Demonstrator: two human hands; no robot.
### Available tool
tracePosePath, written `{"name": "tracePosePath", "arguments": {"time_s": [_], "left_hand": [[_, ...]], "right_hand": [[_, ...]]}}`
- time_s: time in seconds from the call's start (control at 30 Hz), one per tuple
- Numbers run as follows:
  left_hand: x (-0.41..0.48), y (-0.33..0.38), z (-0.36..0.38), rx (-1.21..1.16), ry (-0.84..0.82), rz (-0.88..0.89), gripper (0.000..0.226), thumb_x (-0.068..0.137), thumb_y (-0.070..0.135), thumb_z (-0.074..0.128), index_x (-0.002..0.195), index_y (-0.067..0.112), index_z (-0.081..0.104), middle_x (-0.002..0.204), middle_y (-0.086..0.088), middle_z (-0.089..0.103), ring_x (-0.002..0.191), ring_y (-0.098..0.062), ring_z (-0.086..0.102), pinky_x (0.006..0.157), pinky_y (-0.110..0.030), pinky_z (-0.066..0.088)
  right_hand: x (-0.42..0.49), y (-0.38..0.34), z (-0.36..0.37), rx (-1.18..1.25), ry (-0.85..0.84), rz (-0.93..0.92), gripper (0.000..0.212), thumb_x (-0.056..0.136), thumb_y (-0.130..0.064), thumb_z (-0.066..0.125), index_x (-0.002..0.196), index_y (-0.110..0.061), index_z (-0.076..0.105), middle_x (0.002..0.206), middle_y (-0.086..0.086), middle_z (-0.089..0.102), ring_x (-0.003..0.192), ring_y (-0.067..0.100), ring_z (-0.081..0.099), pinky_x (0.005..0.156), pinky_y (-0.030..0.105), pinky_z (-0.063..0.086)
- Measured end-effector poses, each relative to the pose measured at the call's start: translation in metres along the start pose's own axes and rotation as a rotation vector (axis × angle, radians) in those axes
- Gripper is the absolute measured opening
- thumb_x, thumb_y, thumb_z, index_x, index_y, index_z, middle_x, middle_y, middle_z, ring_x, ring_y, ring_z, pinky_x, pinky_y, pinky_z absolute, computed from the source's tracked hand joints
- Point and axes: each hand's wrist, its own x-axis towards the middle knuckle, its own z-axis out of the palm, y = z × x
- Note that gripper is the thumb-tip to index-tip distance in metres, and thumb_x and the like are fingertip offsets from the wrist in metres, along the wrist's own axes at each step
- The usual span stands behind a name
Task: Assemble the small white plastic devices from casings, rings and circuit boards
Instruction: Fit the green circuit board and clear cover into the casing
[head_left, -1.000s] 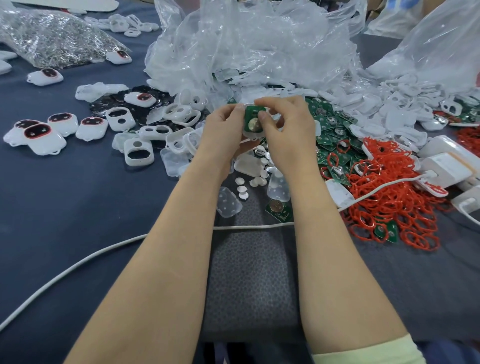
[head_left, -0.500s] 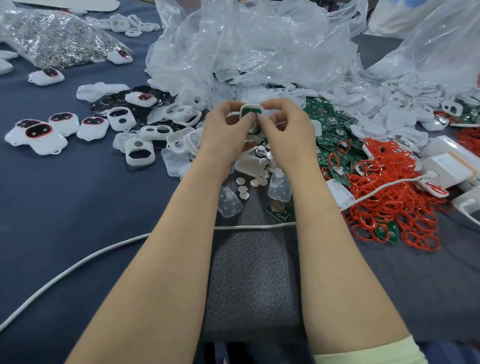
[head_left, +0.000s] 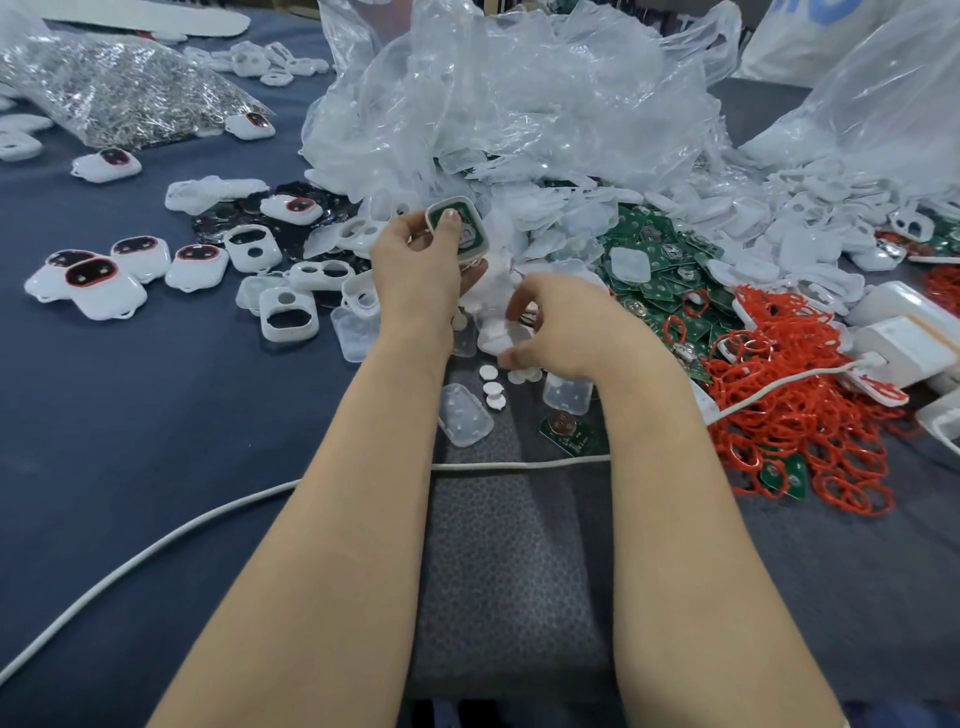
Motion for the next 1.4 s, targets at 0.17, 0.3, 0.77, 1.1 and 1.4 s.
{"name": "tracePosePath", "arguments": {"time_s": [0.17, 0.3, 0.77, 1.1, 1.4], "left_hand": [[-0.001, 0.0, 0.001, -0.023, 0.007, 0.004, 0.016, 0.095, 0.01, 0.058, 0.084, 0.02, 0.052, 0.09, -0.003, 0.059, 0.077, -0.015, 0.065, 0.053, -0.019, 0.053], [-0.001, 0.001, 0.0, -0.039, 0.012, 0.002, 0.015, 0.095, 0.009, 0.058, 0.084, 0.018, 0.052, 0.089, -0.003, 0.059, 0.077, -0.017, 0.065, 0.053, -0.019, 0.053], [-0.005, -0.001, 0.004, 0.074, -0.095, -0.059, 0.005, 0.095, 0.01, 0.058, 0.099, 0.009, 0.057, 0.104, -0.013, 0.063, 0.076, -0.017, 0.066, 0.053, -0.019, 0.054], [-0.007, -0.003, 0.004, 0.163, -0.169, -0.076, 0.009, 0.094, 0.009, 0.057, 0.089, 0.016, 0.056, 0.097, -0.011, 0.065, 0.071, -0.016, 0.068, 0.053, -0.019, 0.054], [-0.007, -0.004, 0.005, 0.162, -0.2, -0.087, 0.009, 0.099, 0.012, 0.049, 0.097, 0.015, 0.056, 0.093, -0.005, 0.063, 0.077, -0.016, 0.067, 0.057, -0.023, 0.057]], "right_hand": [[0.003, 0.0, 0.005, -0.058, 0.036, 0.051, 0.053, 0.077, -0.032, 0.076, 0.119, -0.012, 0.052, 0.118, 0.012, 0.056, 0.108, 0.033, 0.054, 0.091, 0.044, 0.048], [0.002, -0.003, 0.006, 0.049, 0.164, -0.027, 0.038, 0.084, -0.038, 0.068, 0.106, -0.007, 0.063, 0.103, 0.011, 0.065, 0.097, 0.029, 0.059, 0.085, 0.041, 0.05], [0.01, 0.022, -0.004, 0.795, 0.461, -0.044, 0.013, 0.095, -0.026, 0.056, 0.099, -0.021, 0.067, 0.056, -0.006, 0.055, 0.044, 0.003, 0.044, 0.048, 0.021, 0.036], [0.008, 0.012, -0.005, 1.244, 0.391, -0.157, 0.02, 0.092, -0.001, 0.055, 0.091, -0.016, 0.068, 0.076, 0.002, 0.069, 0.063, 0.006, 0.064, 0.067, 0.02, 0.055], [0.011, 0.016, -0.006, 1.202, 0.447, -0.11, 0.019, 0.092, -0.004, 0.057, 0.1, -0.021, 0.055, 0.083, -0.007, 0.066, 0.074, 0.005, 0.061, 0.067, 0.019, 0.049]]}}
